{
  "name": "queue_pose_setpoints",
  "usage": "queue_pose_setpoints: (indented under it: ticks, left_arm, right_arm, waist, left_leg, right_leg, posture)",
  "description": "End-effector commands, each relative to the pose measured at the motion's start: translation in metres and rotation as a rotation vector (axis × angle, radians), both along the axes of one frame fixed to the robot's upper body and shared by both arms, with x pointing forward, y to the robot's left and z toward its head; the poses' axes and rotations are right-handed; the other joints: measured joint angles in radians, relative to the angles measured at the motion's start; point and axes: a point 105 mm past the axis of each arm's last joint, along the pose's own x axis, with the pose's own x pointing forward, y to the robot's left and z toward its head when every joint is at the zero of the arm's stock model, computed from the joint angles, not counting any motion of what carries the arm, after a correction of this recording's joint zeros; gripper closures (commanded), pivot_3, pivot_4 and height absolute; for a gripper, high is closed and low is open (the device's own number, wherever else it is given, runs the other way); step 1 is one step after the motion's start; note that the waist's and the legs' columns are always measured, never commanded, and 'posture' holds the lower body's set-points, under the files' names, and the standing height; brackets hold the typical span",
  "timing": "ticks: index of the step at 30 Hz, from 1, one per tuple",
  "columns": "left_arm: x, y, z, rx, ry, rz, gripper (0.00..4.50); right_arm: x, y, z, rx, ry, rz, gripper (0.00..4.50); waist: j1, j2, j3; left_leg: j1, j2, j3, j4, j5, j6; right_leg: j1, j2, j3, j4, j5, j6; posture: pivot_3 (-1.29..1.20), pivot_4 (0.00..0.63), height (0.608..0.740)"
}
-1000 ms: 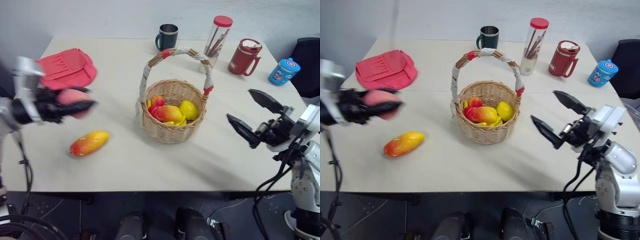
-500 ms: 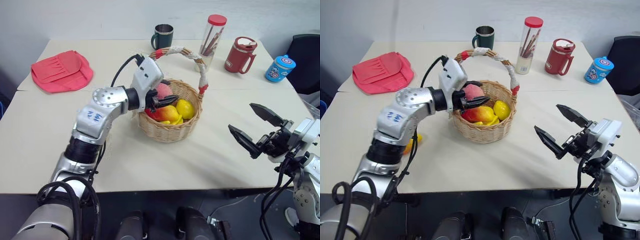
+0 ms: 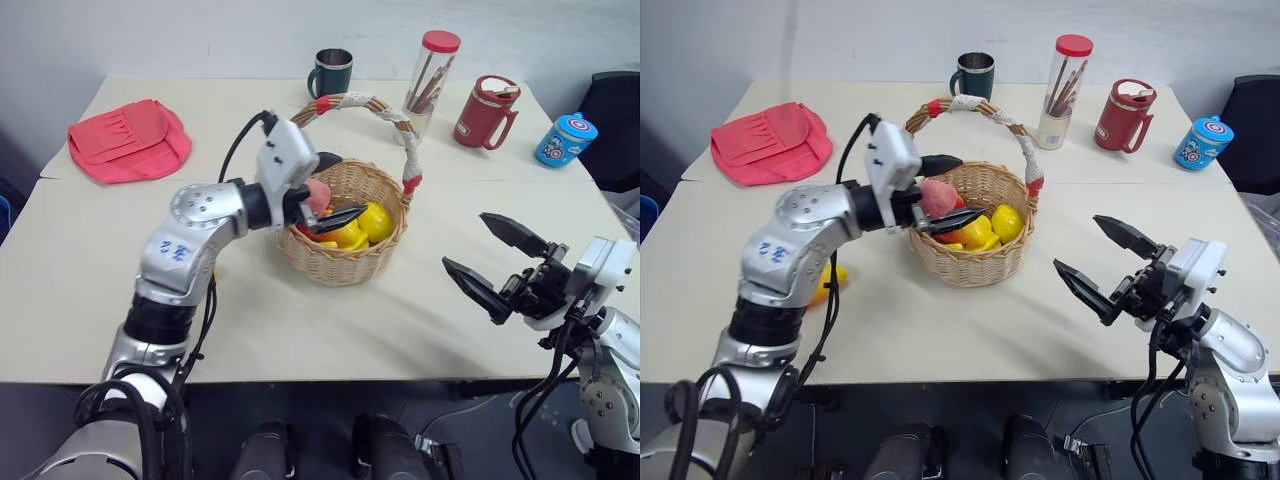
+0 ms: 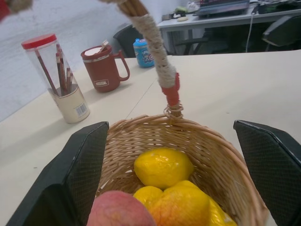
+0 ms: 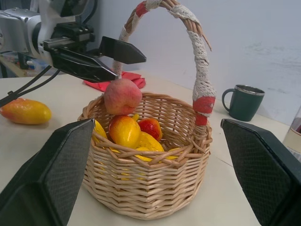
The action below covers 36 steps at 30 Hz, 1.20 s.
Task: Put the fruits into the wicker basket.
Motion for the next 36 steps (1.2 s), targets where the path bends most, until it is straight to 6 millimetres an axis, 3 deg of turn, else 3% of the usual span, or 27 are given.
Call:
queue_pose_setpoints:
  ticks: [1,5,8,9,12,17,19,24,31,36]
  left_arm:
    - [-0.038,0.052,0.007,-0.001,-0.073,-0.059,0.03]
    - [-0.051,0.156,-0.015,0.061,0.03,0.268,0.03]
    - [-0.079,0.25,-0.028,0.011,0.176,0.584,0.03]
    - [-0.088,0.27,-0.031,0.003,0.193,0.654,0.03]
    - [-0.12,0.323,-0.055,-0.022,0.337,0.834,0.03]
    - [-0.149,0.367,-0.076,-0.01,0.445,0.994,0.03]
    - [-0.142,0.361,-0.074,0.018,0.437,0.95,0.03]
    - [-0.104,0.303,-0.062,0.09,0.444,0.655,0.03]
    - [-0.045,0.236,-0.085,0.187,0.528,0.407,0.03]
    - [-0.03,0.215,-0.107,0.263,0.626,0.31,0.03]
  right_arm:
    - [-0.007,0.009,0.009,-0.045,-0.056,0.092,0.0]
    - [-0.015,0.023,0.015,-0.114,-0.104,0.219,0.0]
    - [-0.025,0.034,0.01,-0.172,-0.096,0.337,0.0]
    - [-0.027,0.036,0.008,-0.182,-0.095,0.361,0.0]
    - [-0.036,0.047,0.002,-0.212,-0.105,0.445,0.0]
    - [-0.047,0.057,-0.006,-0.232,-0.086,0.513,0.0]
    - [-0.047,0.056,-0.008,-0.236,-0.079,0.502,0.0]
    - [-0.038,0.05,-0.006,-0.222,-0.07,0.441,0.0]
    - [-0.032,0.049,-0.01,-0.217,-0.048,0.408,0.0]
    - [-0.031,0.05,-0.009,-0.212,-0.046,0.388,0.0]
  waist:
    - [-0.013,0.002,0.001]
    - [-0.018,0.005,0.003]
    - [-0.013,0.006,0.004]
    - [-0.013,0.006,0.004]
    - [-0.01,0.006,0.004]
    - [0.012,0.005,0.003]
    - [0.016,0.003,0.002]
    - [0.019,0.001,0.001]
    - [0.006,0.002,0.001]
    - [-0.017,0.002,0.001]
  left_leg:
    - [0.0,0.001,0.0,0.0,0.0,-0.001]
    - [0.0,0.003,-0.001,0.0,0.0,-0.002]
    - [0.0,0.003,-0.002,0.0,-0.002,-0.003]
    - [0.0,0.004,-0.002,0.0,-0.003,-0.003]
    - [0.0,0.005,-0.001,0.0,-0.006,-0.003]
    - [-0.001,0.005,-0.002,0.0,-0.013,-0.008]
    - [-0.001,0.005,-0.002,0.0,-0.013,-0.009]
    - [-0.003,0.006,-0.002,-0.001,-0.013,-0.01]
    - [-0.005,0.007,0.005,-0.003,-0.01,-0.006]
    - [-0.004,0.009,0.016,-0.001,-0.009,-0.004]
  right_leg:
    - [0.0,0.0,0.001,0.0,0.0,-0.001]
    - [0.0,0.0,0.001,-0.002,-0.001,-0.002]
    - [0.0,-0.001,0.001,-0.003,-0.001,-0.003]
    - [0.0,-0.001,0.001,-0.003,-0.002,-0.003]
    - [0.0,-0.002,0.0,-0.006,-0.002,-0.003]
    - [-0.001,-0.005,0.0,-0.01,-0.001,-0.004]
    - [-0.001,-0.005,0.0,-0.01,-0.001,-0.004]
    - [-0.008,-0.005,0.0,-0.011,0.001,-0.008]
    - [-0.009,0.001,-0.002,-0.002,0.001,-0.008]
    - [-0.013,0.008,-0.004,0.0,0.001,-0.008]
  posture:
    - [0.0,0.15,0.74]
    - [0.0,0.15,0.74]
    - [0.0,0.15,0.74]
    - [0.0,0.15,0.74]
    - [0.0,0.15,0.74]
    - [0.0,0.15,0.74]
    - [0.0,0.15,0.74]
    - [0.0,0.15,0.74]
    - [0.0,0.15,0.74]
    - [0.0,0.15,0.74]
